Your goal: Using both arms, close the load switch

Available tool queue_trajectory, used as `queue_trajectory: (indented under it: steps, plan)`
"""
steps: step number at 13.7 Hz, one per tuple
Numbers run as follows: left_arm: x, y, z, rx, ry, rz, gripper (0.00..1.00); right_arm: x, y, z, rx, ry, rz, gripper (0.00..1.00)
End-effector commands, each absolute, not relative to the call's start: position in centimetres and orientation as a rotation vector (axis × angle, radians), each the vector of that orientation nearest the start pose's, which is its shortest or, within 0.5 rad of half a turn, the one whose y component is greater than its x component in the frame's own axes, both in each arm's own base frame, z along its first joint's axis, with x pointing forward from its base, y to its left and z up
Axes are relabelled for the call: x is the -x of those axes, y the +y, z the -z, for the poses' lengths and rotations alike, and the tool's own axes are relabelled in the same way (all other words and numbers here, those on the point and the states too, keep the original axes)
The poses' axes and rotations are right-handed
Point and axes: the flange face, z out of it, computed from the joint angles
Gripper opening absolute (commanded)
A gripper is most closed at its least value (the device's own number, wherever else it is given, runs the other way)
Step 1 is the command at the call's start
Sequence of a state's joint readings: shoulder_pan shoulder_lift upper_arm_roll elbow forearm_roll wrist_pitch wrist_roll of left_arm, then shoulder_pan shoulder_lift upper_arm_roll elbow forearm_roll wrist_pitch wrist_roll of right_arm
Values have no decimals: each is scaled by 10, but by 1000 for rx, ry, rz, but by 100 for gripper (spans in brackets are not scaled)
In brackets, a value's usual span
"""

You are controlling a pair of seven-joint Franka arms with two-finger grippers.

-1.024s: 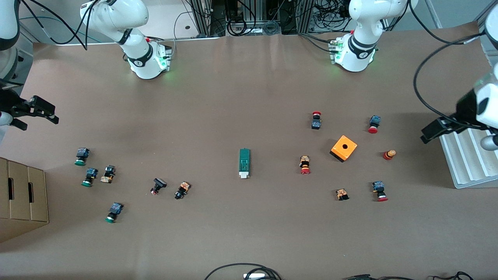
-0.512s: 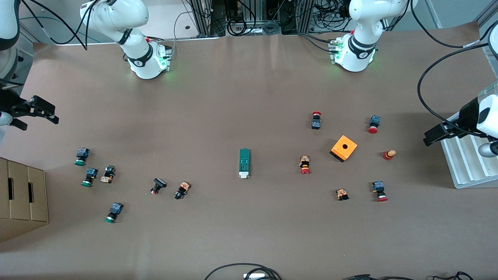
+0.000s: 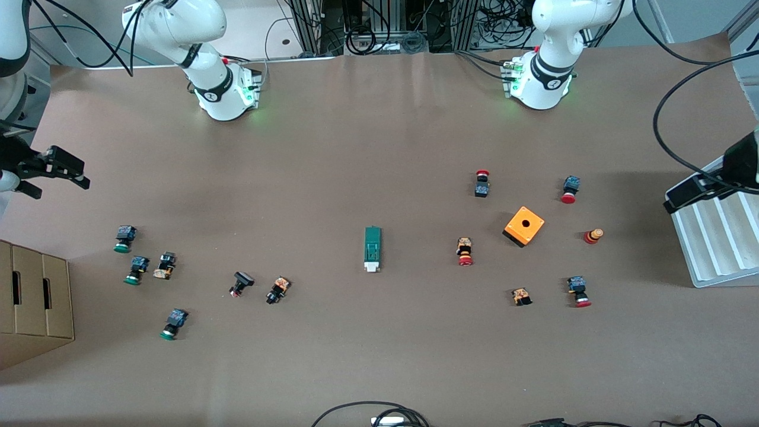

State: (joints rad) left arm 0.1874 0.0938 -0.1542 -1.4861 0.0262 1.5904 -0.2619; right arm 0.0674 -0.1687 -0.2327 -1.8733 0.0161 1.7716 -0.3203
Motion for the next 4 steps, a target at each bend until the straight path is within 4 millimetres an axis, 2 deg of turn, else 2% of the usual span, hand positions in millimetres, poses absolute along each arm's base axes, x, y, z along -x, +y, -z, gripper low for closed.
queue_trajectory:
  steps: [1, 3, 4]
  plan:
    - [-575, 55, -631, 3081, -539, 17, 100, -507, -91, -593, 3115, -257, 109, 100]
    - [-570, 52, -632, 3075, -517, -42, 100, -507, -90, -593, 3114, -261, 109, 100]
    - [-569, 52, -633, 3087, -443, -43, 100, -507, -89, -593, 3114, -264, 107, 100]
